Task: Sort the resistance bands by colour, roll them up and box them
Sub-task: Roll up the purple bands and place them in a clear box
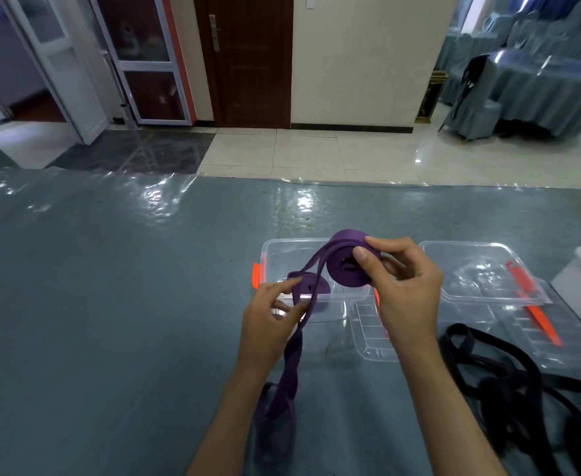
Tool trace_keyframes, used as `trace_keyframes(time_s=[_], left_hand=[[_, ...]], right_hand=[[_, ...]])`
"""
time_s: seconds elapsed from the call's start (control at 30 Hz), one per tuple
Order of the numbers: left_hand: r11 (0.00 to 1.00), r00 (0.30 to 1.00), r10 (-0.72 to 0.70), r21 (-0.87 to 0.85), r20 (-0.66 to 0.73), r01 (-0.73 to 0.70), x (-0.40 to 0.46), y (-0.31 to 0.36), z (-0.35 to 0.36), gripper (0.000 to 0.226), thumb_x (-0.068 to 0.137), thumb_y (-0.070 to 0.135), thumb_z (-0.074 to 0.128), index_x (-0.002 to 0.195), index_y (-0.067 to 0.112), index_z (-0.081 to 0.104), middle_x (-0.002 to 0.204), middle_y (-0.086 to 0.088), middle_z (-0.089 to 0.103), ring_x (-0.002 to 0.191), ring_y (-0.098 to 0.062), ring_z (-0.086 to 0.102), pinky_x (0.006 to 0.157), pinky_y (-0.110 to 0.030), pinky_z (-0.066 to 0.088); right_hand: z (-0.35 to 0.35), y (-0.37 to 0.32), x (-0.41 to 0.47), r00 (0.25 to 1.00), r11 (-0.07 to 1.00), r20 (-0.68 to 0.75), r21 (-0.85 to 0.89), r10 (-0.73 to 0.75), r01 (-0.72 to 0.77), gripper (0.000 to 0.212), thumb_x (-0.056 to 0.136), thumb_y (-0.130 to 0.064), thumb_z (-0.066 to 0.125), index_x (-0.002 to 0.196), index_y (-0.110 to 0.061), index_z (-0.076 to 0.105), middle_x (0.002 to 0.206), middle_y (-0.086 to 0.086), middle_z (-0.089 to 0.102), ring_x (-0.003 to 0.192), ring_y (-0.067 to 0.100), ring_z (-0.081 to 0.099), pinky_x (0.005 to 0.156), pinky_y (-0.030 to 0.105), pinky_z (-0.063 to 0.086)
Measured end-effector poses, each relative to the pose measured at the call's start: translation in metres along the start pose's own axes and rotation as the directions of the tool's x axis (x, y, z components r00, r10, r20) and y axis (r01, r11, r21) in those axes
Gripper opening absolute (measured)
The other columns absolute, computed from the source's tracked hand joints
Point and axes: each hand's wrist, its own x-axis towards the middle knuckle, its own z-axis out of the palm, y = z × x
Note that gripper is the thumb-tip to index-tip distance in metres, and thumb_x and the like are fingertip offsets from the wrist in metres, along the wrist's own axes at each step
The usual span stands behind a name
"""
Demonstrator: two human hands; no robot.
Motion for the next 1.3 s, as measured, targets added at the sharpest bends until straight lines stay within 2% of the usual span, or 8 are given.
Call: trace_keyframes(time_s=[0.17,0.33,0.5,0.77,0.9,1.13,1.2,1.3], left_hand=[[0.990,0.997,-0.053,-0.131,0.050,0.059,-0.003,0.012,-0.004,0.081,0.071,0.053,0.090,0.140,0.046,0.049,0.133,0.025,0.062,0.119,-0.006,0.065,0.097,-0.024,0.054],[0.974,1.000,-0.027,-0.225,0.009,0.028,0.001,0.031,-0.019,0.089,0.065,0.051,0.093,0.138,0.050,0.043,0.126,0.016,0.064,0.117,-0.010,0.066,0.094,-0.024,0.056],[0.986,0.999,0.030,-0.166,-0.015,-0.032,0.012,0.059,-0.041,0.093,0.071,0.036,0.095,0.144,0.048,0.040,0.121,0.009,0.060,0.109,-0.019,0.066,0.096,-0.036,0.058],[0.961,0.973,0.171,-0.191,-0.155,-0.199,0.011,0.075,-0.048,0.046,0.086,0.007,0.083,0.121,0.031,0.066,0.098,0.011,0.072,0.087,-0.012,0.072,0.082,-0.021,0.056],[0.971,0.976,0.200,-0.117,-0.089,-0.209,0.002,0.056,-0.047,0.042,0.089,0.008,0.081,0.121,0.030,0.063,0.092,0.004,0.074,0.084,-0.019,0.072,0.083,-0.031,0.058],[0.988,0.939,-0.009,0.148,0.343,-0.044,0.002,0.027,-0.050,0.046,0.084,0.058,0.078,0.114,0.041,0.047,0.112,0.014,0.067,0.103,-0.003,0.066,0.094,-0.034,0.056],[0.967,0.937,-0.046,0.250,0.347,-0.045,0.004,0.029,-0.051,0.057,0.075,0.082,0.068,0.090,0.029,0.056,0.118,0.021,0.062,0.117,0.007,0.058,0.100,-0.030,0.051],[0.971,0.973,-0.075,0.238,0.217,0.022,0.007,0.050,-0.050,0.088,0.068,0.100,0.048,0.080,0.013,0.063,0.104,0.021,0.067,0.104,0.002,0.063,0.093,-0.032,0.051]], right_hand=[[0.007,-0.002,-0.004,1.000,0.999,-0.002,0.034,-0.006,0.006,0.014,0.084,-0.013,0.080,0.096,-0.018,0.074,0.098,0.012,0.077,0.093,0.028,0.077,0.080,0.043,0.064],[0.014,-0.006,-0.004,0.998,0.995,-0.058,0.101,0.026,-0.021,0.013,0.087,-0.007,0.077,0.096,-0.015,0.071,0.092,0.004,0.079,0.084,0.021,0.078,0.069,0.030,0.063],[0.016,-0.016,0.003,0.993,0.988,-0.120,0.151,-0.001,0.020,0.012,0.089,-0.007,0.075,0.097,-0.014,0.070,0.089,-0.001,0.080,0.084,0.018,0.078,0.076,0.039,0.065],[0.007,-0.022,0.009,0.981,0.988,-0.174,0.109,-0.089,0.109,0.013,0.088,-0.009,0.076,0.097,-0.017,0.070,0.095,0.000,0.078,0.088,0.019,0.077,0.079,0.046,0.065],[-0.001,-0.010,0.004,0.988,0.995,-0.143,0.082,-0.050,0.063,0.012,0.085,-0.014,0.078,0.093,-0.021,0.072,0.095,0.002,0.078,0.088,0.021,0.077,0.081,0.055,0.063],[-0.005,-0.003,0.004,0.998,0.998,0.011,0.032,-0.054,0.053,0.017,0.081,-0.018,0.082,0.091,-0.029,0.077,0.094,0.006,0.078,0.090,0.026,0.076,0.081,0.045,0.062],[-0.006,-0.003,0.004,0.996,0.999,0.069,0.011,-0.054,0.053,0.016,0.078,-0.017,0.082,0.091,-0.025,0.076,0.093,0.001,0.078,0.092,0.021,0.076,0.082,0.035,0.062],[-0.007,-0.002,0.005,0.986,0.999,0.165,-0.021,-0.023,0.027,0.017,0.075,-0.017,0.082,0.085,-0.030,0.078,0.096,0.000,0.079,0.097,0.019,0.075,0.088,0.034,0.061]])
